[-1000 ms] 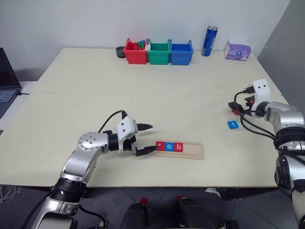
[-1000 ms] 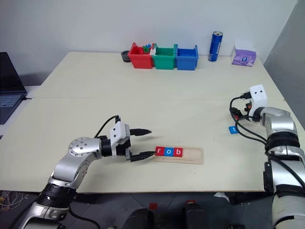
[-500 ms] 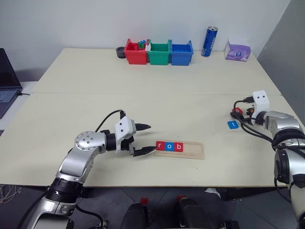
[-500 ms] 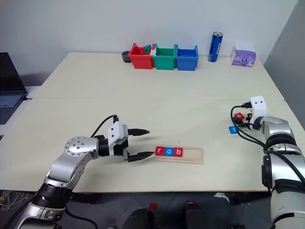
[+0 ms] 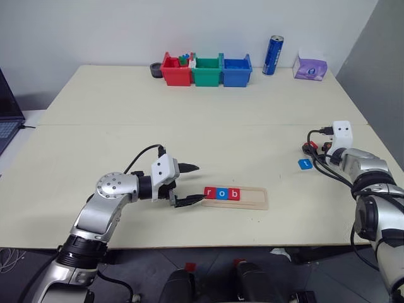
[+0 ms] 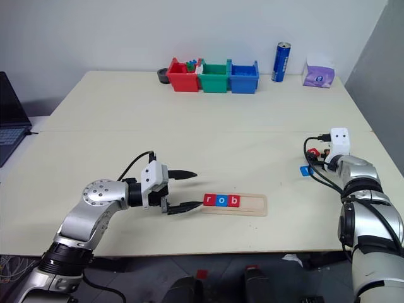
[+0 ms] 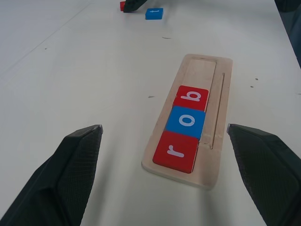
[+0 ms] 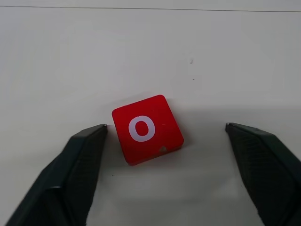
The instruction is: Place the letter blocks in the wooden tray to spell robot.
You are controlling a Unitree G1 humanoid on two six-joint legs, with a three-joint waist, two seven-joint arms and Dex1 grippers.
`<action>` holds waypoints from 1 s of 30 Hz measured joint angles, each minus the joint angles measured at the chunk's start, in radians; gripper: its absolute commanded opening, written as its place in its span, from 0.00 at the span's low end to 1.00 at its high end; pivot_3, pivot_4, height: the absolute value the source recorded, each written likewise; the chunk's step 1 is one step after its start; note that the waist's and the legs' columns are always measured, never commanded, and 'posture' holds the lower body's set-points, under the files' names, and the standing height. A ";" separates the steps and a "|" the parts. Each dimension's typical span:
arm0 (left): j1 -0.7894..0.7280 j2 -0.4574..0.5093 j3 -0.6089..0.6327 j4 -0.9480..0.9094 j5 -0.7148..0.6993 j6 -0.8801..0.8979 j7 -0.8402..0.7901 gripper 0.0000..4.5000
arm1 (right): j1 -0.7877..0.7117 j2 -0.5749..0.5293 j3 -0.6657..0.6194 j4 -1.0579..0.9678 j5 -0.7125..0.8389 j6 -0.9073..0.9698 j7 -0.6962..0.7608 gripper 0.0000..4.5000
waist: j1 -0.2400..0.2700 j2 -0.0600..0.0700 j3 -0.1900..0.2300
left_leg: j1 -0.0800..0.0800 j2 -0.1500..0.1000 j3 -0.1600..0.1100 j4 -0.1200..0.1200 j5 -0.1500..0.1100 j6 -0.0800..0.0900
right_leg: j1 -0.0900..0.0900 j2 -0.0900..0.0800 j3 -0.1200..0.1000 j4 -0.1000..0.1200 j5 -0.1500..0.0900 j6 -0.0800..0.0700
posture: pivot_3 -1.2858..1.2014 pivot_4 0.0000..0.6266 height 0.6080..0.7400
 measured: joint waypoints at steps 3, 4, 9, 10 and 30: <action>0.000 0.002 0.000 0.000 0.000 0.002 0.000 1.00 | 0.000 0.012 0.005 -0.002 -0.009 -0.014 0.009 0.49 | -0.002 0.000 0.000 | 0.000 0.000 0.000 0.000 0.000 0.000 | 0.000 0.000 0.000 0.000 0.000 0.000 | 0.52 0.24 1.00; 0.000 0.002 0.000 -0.001 0.000 0.003 0.000 1.00 | 0.000 0.015 0.008 -0.003 -0.014 -0.019 0.017 0.39 | -0.003 0.000 0.000 | 0.000 0.000 0.000 0.000 0.000 0.000 | 0.000 0.000 0.000 0.000 0.000 0.000 | 0.52 0.24 1.00; 0.000 0.002 0.000 -0.001 0.000 0.014 0.002 1.00 | 0.002 0.017 0.021 -0.007 -0.024 -0.042 0.043 0.32 | -0.005 0.000 0.000 | 0.000 0.000 0.000 0.000 0.000 0.000 | 0.000 0.000 0.000 0.000 0.000 0.000 | 0.52 0.24 1.00; 0.002 0.002 0.000 -0.002 0.000 0.014 0.004 1.00 | 0.013 0.015 0.034 -0.027 -0.030 -0.055 0.058 0.32 | -0.006 0.000 0.000 | 0.000 0.000 0.000 0.000 0.000 0.000 | 0.000 0.000 0.000 0.000 0.000 0.000 | 0.52 0.24 1.00; -0.004 -0.028 -0.005 0.032 -0.004 -0.009 -0.026 1.00 | 1.206 0.351 -0.068 -2.102 0.286 0.890 -0.206 0.32 | 0.023 0.007 -0.001 | 0.000 0.000 -0.005 0.001 0.000 0.000 | -0.001 0.000 -0.003 0.001 -0.002 0.006 | 0.52 0.24 1.00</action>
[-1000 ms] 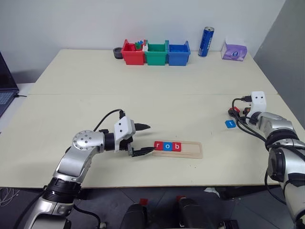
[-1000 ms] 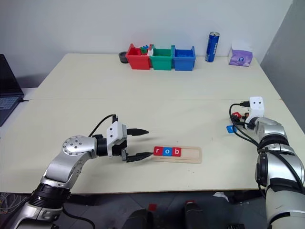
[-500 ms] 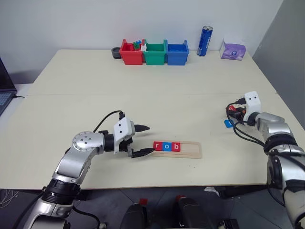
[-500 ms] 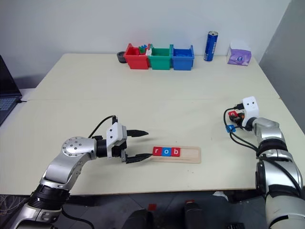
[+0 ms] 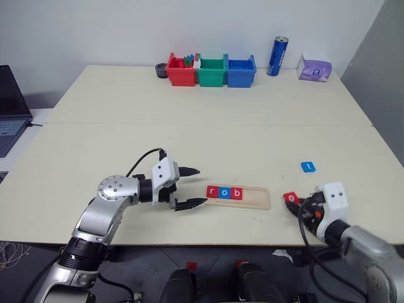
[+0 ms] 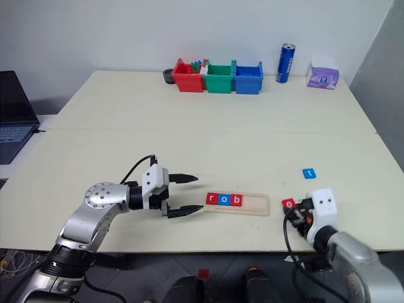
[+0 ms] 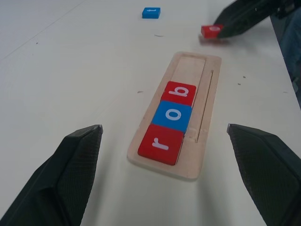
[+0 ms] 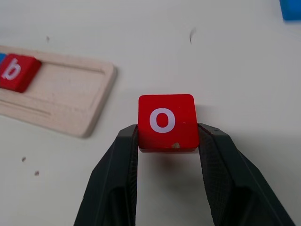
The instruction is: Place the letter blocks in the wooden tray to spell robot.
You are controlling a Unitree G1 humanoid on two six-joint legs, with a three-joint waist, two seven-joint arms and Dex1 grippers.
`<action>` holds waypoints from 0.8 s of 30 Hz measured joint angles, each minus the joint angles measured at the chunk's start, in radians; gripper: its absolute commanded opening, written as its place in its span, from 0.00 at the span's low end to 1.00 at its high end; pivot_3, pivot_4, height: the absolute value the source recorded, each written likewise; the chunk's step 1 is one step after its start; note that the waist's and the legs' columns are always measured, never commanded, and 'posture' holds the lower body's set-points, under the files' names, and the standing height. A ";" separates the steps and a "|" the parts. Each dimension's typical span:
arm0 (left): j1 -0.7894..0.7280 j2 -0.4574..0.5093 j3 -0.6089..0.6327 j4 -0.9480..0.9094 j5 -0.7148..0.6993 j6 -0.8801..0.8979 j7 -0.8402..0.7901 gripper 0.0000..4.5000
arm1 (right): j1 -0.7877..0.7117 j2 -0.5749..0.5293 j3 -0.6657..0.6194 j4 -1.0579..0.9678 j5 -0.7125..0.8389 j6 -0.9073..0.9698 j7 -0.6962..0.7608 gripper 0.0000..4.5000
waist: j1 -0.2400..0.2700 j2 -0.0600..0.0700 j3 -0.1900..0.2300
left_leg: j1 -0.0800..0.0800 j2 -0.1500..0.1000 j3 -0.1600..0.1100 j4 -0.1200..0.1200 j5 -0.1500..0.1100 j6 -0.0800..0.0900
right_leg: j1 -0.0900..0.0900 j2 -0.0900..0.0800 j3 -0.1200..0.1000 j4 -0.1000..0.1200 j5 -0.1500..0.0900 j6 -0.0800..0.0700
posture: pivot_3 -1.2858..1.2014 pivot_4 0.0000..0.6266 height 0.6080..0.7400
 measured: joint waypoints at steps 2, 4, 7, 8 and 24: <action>-0.012 -0.007 -0.002 0.001 0.000 -0.003 -0.004 1.00 | -0.007 0.053 0.013 -0.001 -0.032 -0.013 -0.074 0.32 | -0.002 0.000 0.000 | 0.001 0.000 0.001 0.000 0.000 0.000 | 0.000 0.000 0.002 0.000 0.001 0.000 | 0.52 0.24 1.00; -0.015 -0.007 -0.002 0.006 0.001 -0.006 -0.009 1.00 | -0.028 0.075 0.018 0.020 -0.049 -0.036 -0.117 0.32 | -0.002 0.000 0.000 | 0.001 0.000 0.001 -0.001 0.000 0.000 | 0.000 0.001 0.002 -0.001 0.000 0.000 | 0.52 0.24 1.00; -0.020 -0.009 -0.004 0.011 0.003 -0.016 -0.016 1.00 | -0.085 0.129 0.019 0.083 -0.075 -0.070 -0.185 0.56 | -0.001 0.000 0.000 | 0.000 0.000 0.002 -0.002 0.000 0.000 | -0.001 0.001 0.001 -0.001 0.000 -0.001 | 0.52 0.24 1.00; -0.019 -0.009 -0.004 0.011 0.003 -0.016 -0.016 1.00 | -0.088 0.137 0.020 0.088 -0.077 -0.078 -0.194 0.63 | 0.000 0.000 0.000 | -0.001 0.000 0.001 -0.002 0.000 0.000 | -0.001 0.001 0.001 -0.001 -0.001 -0.001 | 0.52 0.24 1.00; 0.006 -0.002 -0.002 -0.002 0.004 -0.016 0.010 1.00 | -0.215 -0.283 -0.007 0.125 0.030 -0.121 0.085 0.99 | 0.000 -0.001 0.001 | -0.001 -0.001 0.002 -0.001 0.000 0.001 | -0.001 0.001 0.000 -0.002 -0.002 -0.001 | 0.52 0.24 1.00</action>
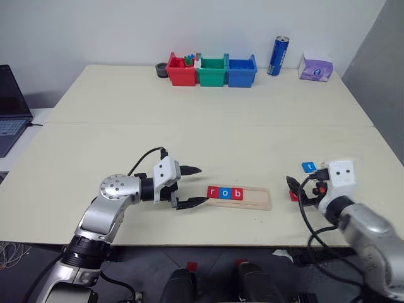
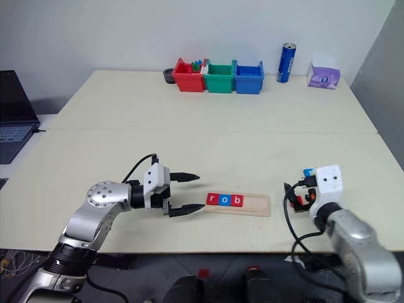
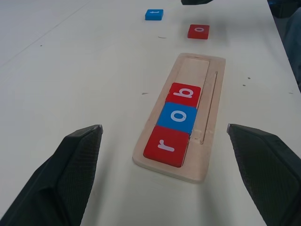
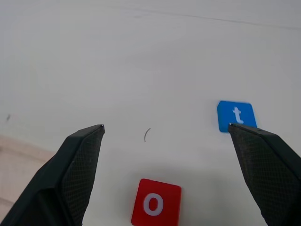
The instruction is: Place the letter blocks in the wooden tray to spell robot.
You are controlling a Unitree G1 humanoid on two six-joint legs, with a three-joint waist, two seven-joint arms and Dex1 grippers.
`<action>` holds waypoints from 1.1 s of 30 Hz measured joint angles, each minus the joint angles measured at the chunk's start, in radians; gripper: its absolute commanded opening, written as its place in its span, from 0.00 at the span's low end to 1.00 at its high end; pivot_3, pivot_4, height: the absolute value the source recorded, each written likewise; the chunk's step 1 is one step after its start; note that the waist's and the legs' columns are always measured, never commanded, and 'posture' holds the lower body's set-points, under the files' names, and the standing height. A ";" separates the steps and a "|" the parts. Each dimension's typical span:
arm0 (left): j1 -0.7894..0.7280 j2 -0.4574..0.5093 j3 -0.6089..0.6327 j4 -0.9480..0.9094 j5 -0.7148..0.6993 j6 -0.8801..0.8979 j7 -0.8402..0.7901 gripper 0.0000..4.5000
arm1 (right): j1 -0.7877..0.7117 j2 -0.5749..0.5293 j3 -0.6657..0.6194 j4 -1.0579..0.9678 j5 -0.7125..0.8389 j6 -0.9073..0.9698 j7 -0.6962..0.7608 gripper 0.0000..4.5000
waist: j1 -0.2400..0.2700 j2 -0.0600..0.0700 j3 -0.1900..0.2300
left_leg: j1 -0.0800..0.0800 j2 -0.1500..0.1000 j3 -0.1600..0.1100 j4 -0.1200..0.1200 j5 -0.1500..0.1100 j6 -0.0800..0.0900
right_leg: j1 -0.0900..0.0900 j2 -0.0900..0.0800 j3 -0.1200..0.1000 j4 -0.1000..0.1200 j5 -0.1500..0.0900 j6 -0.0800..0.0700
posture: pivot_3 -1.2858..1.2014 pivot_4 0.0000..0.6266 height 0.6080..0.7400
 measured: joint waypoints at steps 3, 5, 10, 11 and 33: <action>0.000 -0.002 0.000 0.000 0.000 0.000 0.007 1.00 | 0.004 -0.218 0.044 0.102 0.022 -0.116 0.243 0.99 | 0.001 -0.001 0.001 | 0.000 0.000 0.000 0.000 0.000 0.000 | 0.000 0.001 -0.001 0.000 0.000 0.000 | 0.52 0.24 1.00; 0.000 -0.003 0.000 0.000 0.000 0.000 0.010 1.00 | 0.010 -0.305 0.095 0.168 0.016 -0.214 0.371 0.99 | 0.001 -0.002 0.001 | 0.000 0.000 0.000 -0.001 0.000 0.000 | 0.000 0.003 -0.001 0.000 0.000 0.000 | 0.52 0.24 1.00; -0.003 -0.006 -0.005 -0.002 0.001 0.002 0.013 1.00 | -0.060 -0.402 0.225 0.378 -0.038 -0.419 0.573 0.99 | -0.002 -0.003 0.002 | 0.001 0.000 0.000 0.000 0.000 0.000 | 0.000 0.004 -0.001 0.001 0.000 -0.001 | 0.52 0.24 1.00; -0.003 -0.006 -0.005 -0.003 0.001 0.002 0.014 1.00 | -0.087 -0.403 0.246 0.416 -0.052 -0.448 0.594 0.99 | -0.002 -0.003 0.002 | 0.001 0.000 0.000 0.000 0.000 0.000 | 0.000 0.004 -0.001 0.001 0.000 -0.001 | 0.52 0.24 1.00; 0.014 0.019 0.003 -0.032 0.001 0.022 0.021 1.00 | -0.335 -0.408 0.409 0.761 -0.169 -0.576 0.842 0.30 | 0.003 -0.004 0.002 | 0.000 0.001 -0.001 0.001 0.000 0.000 | 0.001 0.000 -0.002 0.001 0.002 -0.003 | 0.52 0.24 1.00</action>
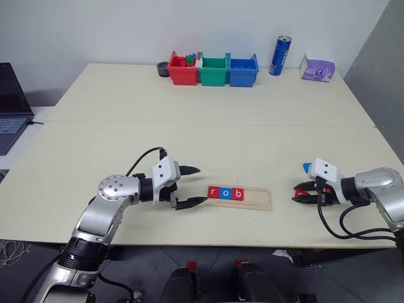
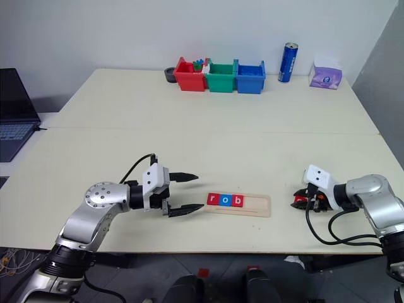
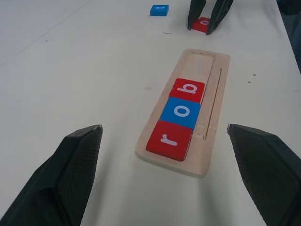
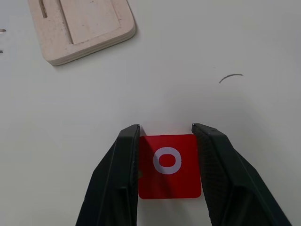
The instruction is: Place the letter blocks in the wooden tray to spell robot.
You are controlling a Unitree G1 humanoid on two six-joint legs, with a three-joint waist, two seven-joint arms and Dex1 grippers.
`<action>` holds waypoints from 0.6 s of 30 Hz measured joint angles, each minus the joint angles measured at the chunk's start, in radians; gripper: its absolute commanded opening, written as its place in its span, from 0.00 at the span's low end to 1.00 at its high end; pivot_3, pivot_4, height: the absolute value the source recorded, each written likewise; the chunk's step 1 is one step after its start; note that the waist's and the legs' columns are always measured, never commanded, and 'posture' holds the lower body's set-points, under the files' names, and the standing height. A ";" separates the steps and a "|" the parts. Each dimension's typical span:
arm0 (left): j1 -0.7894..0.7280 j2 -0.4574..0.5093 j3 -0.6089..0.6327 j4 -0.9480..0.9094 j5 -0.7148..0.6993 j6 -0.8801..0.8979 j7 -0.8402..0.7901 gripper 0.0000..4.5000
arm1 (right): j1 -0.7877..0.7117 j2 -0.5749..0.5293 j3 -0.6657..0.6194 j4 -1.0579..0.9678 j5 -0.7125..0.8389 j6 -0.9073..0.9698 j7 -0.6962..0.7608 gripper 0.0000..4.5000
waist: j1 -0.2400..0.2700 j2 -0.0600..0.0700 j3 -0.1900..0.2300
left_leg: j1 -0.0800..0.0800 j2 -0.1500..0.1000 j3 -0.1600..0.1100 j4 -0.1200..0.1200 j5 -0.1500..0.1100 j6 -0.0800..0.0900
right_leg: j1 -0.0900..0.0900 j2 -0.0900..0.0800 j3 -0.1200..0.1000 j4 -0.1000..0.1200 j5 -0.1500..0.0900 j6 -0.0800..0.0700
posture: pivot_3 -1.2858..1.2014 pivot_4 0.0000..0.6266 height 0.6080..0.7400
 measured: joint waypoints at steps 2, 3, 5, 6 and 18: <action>0.000 0.000 0.001 0.001 0.000 -0.003 0.000 1.00 | 0.013 0.000 -0.006 -0.055 0.018 0.037 0.002 0.30 | 0.000 0.000 0.000 | 0.000 0.000 0.000 0.000 0.000 0.000 | 0.000 0.000 0.000 0.000 0.000 0.000 | 0.52 0.24 1.00; 0.001 0.000 0.002 0.003 0.000 -0.004 -0.001 1.00 | 0.018 0.000 -0.010 -0.098 0.037 0.060 0.002 0.30 | 0.000 0.000 0.000 | 0.000 0.000 -0.001 0.000 0.000 0.000 | 0.000 0.000 0.000 0.000 0.000 0.000 | 0.52 0.24 1.00; 0.002 0.000 0.002 0.006 0.000 -0.008 -0.002 1.00 | 0.018 0.002 -0.019 -0.175 0.068 0.106 -0.003 0.30 | 0.000 0.000 0.000 | 0.000 0.000 -0.001 0.000 0.000 0.000 | 0.000 0.000 0.000 0.000 0.000 0.000 | 0.52 0.24 1.00; 0.003 0.001 0.002 0.008 0.001 -0.012 -0.004 1.00 | 0.018 0.008 -0.024 -0.219 0.081 0.130 -0.010 0.30 | -0.001 0.000 0.000 | 0.000 0.000 -0.001 0.000 0.000 0.000 | 0.000 0.000 0.000 0.000 0.000 0.000 | 0.52 0.24 1.00; 0.008 0.013 0.006 0.043 0.010 -0.048 -0.005 1.00 | -0.072 0.172 0.104 -0.388 0.088 0.278 -0.159 0.30 | 0.000 0.000 0.000 | 0.000 0.000 -0.001 0.000 0.000 0.000 | 0.000 0.000 0.000 0.000 -0.001 0.002 | 0.52 0.24 1.00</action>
